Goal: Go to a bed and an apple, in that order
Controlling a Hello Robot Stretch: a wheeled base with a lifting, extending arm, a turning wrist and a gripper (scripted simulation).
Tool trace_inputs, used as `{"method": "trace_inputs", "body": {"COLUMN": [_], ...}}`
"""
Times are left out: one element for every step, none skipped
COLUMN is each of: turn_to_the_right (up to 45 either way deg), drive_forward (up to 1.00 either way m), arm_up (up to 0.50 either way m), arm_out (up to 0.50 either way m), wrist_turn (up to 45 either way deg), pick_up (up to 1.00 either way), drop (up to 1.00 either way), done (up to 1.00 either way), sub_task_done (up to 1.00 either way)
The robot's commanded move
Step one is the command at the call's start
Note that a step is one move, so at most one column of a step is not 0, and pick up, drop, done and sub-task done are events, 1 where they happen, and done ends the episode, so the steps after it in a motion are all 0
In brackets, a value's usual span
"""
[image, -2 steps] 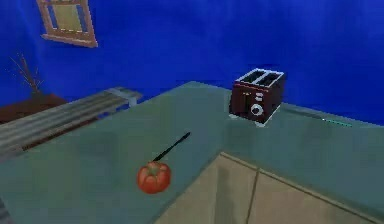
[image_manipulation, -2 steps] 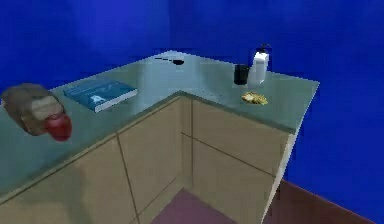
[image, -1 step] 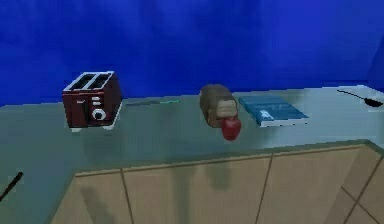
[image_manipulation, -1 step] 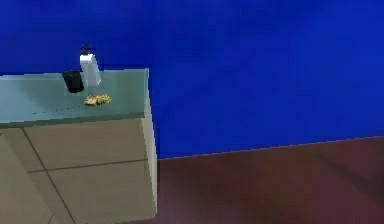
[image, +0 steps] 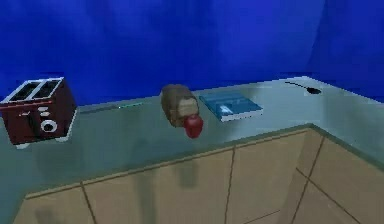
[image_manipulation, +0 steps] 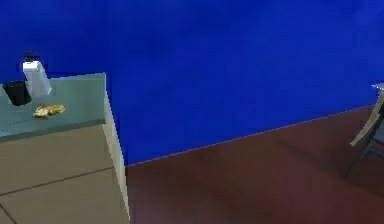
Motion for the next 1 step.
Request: {"method": "trace_inputs", "body": {"turn_to_the_right": [0.0], "drive_forward": [0.0], "arm_up": [0.0], "arm_out": [0.0], "wrist_turn": [0.0], "pick_up": [0.0], "drop": [0.0], "done": [1.0], "sub_task_done": [0.0]}}
